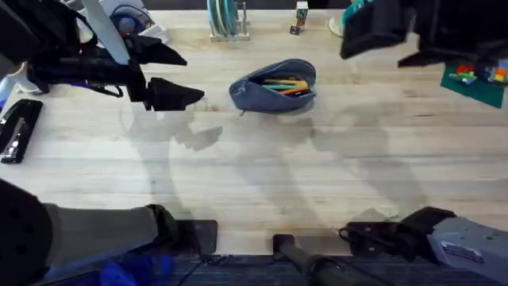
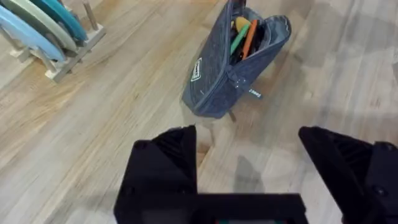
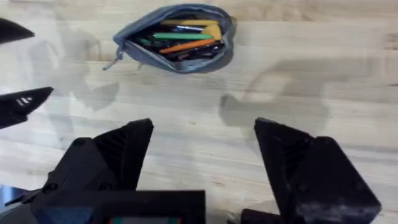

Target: Unzip the bag, pick up the pens from the table one at a time and place them inside, then zip the bag closed.

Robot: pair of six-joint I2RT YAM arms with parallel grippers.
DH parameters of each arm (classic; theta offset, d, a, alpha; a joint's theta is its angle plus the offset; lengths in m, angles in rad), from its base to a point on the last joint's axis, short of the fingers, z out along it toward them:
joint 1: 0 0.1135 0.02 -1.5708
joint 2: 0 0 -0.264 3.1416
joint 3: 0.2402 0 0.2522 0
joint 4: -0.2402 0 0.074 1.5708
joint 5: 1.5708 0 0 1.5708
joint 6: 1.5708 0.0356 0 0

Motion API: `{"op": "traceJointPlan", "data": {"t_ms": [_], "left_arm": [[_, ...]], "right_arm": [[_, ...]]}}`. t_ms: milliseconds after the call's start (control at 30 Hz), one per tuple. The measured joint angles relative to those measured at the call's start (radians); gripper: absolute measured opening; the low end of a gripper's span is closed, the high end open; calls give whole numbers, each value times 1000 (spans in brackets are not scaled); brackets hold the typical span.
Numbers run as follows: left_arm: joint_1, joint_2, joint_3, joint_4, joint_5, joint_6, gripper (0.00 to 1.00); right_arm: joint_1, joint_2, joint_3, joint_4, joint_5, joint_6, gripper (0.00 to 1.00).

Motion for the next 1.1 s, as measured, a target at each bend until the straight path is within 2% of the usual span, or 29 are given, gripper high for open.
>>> {"op": "traceJointPlan", "data": {"t_ms": [133,300,400,600,833,1100], "left_arm": [[0,0,0,2,0,8,993],[8,0,0,2,0,14,993],[31,0,0,-2,6,22,993],[92,0,0,-49,53,90,993],[118,0,0,-52,76,138,994],[118,0,0,-51,79,172,993]], "right_arm": [[93,83,107,-22,46,59,996],[202,172,184,-22,67,150,996],[263,228,206,-22,73,204,996],[351,340,224,6,74,260,996],[408,440,224,95,74,282,996],[410,506,224,160,74,286,990]]}}
